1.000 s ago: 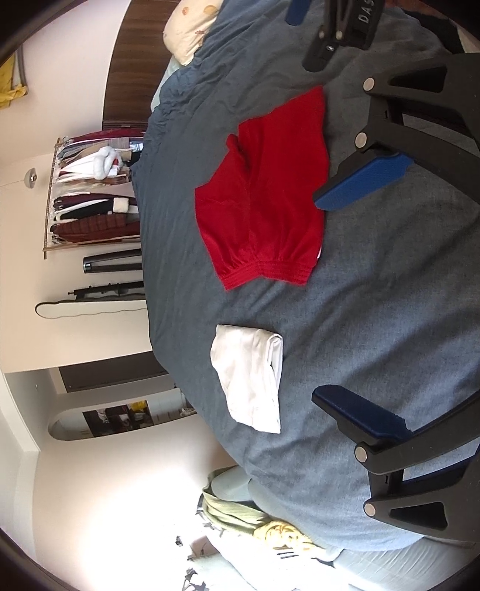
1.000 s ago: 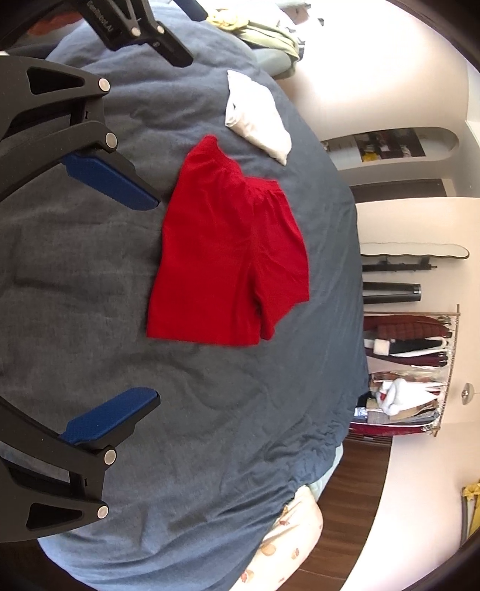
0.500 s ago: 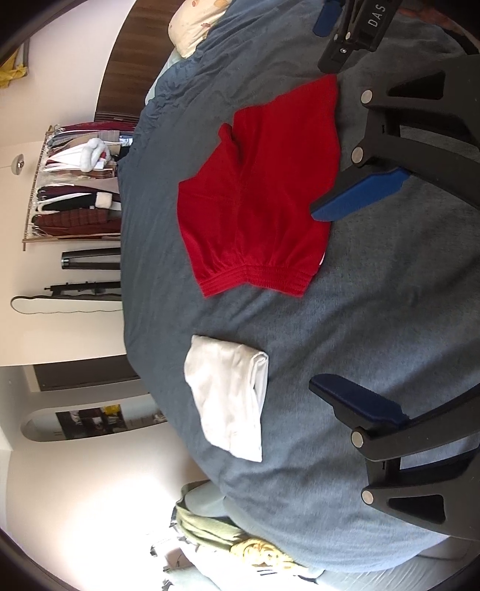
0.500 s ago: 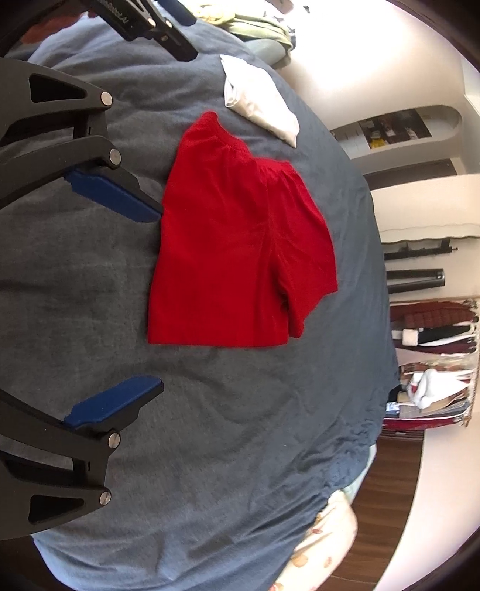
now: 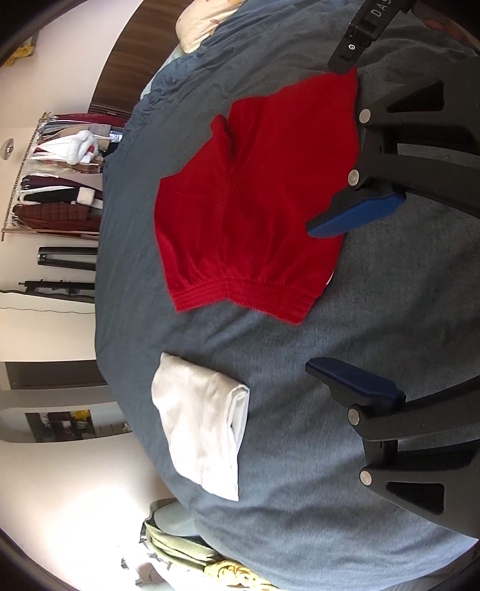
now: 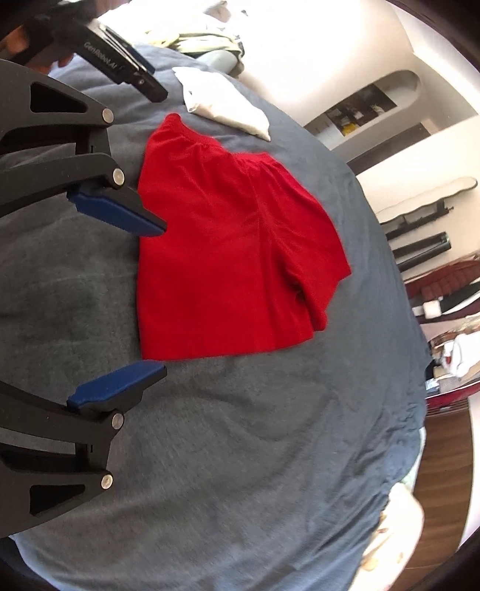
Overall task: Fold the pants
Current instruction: 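Move both grippers toward the leg hems of the red shorts, then close the left gripper on one leg hem while the right gripper grasps the other hem, then lift both hems and fold them over onto the white waistband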
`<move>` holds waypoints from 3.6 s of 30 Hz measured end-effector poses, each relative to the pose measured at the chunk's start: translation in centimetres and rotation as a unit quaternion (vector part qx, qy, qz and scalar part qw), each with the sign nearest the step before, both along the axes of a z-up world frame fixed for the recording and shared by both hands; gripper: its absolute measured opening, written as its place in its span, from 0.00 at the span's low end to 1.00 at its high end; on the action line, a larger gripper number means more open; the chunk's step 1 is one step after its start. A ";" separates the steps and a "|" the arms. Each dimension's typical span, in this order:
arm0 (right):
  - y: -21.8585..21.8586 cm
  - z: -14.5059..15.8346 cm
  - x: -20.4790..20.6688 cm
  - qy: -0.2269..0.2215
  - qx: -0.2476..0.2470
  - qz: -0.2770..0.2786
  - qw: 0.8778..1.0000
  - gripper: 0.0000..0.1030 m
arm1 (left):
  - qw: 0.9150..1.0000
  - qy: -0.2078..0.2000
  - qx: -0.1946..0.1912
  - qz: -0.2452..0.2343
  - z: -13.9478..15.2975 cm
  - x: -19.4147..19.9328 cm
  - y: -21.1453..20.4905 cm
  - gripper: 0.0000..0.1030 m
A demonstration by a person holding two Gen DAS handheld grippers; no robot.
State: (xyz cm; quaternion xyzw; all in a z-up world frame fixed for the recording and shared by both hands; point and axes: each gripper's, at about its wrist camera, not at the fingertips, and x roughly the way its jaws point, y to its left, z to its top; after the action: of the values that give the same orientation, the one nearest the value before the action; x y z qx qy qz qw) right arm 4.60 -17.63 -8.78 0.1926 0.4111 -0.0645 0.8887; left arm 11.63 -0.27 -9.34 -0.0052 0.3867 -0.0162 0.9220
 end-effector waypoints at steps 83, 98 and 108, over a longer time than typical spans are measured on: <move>-4.7 10.8 9.6 -0.144 -0.009 -0.016 0.989 0.07 | 1.000 0.005 -0.010 -0.012 5.3 8.7 -2.0 0.16; -5.1 12.9 16.4 -0.131 -0.009 0.003 0.991 0.07 | 1.000 0.023 -0.013 -0.009 7.0 14.0 -2.4 0.17; -4.6 14.1 23.0 -0.120 -0.052 0.016 0.991 0.07 | 0.999 0.049 -0.007 0.002 6.2 19.1 -2.9 0.17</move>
State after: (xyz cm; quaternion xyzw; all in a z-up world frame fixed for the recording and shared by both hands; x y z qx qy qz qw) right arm 27.62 -22.24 5.36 0.1460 0.3009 -0.0483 0.9412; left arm 30.69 -3.17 -3.13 -0.0132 0.4313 -0.0163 0.9019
